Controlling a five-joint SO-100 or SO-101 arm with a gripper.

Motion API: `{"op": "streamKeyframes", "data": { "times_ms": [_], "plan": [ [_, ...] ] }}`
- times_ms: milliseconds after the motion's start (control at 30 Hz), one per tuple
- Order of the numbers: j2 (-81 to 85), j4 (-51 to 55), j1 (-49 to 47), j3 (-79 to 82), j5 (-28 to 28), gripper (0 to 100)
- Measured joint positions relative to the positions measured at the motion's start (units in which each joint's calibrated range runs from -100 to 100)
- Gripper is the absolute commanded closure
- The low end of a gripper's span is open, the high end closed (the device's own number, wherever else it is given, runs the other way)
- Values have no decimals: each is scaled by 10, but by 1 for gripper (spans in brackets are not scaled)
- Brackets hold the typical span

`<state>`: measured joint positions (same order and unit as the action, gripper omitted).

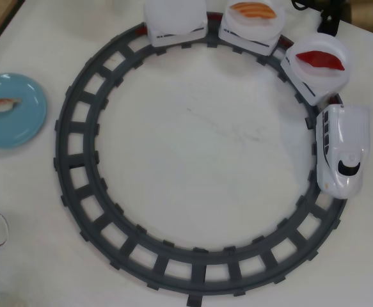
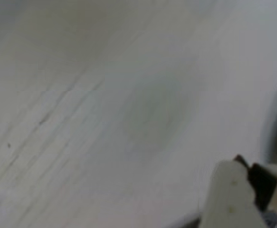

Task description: Pick up the sushi from the Shinkansen and put it on the blue dish

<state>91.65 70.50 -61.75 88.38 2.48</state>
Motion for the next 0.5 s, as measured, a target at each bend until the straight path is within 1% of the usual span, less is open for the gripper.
{"op": "streamKeyframes", "data": {
  "times_ms": [267,500],
  "plan": [
    [57,5,0,33,-2,97],
    [62,6,0,34,-2,97]
  ]
}}
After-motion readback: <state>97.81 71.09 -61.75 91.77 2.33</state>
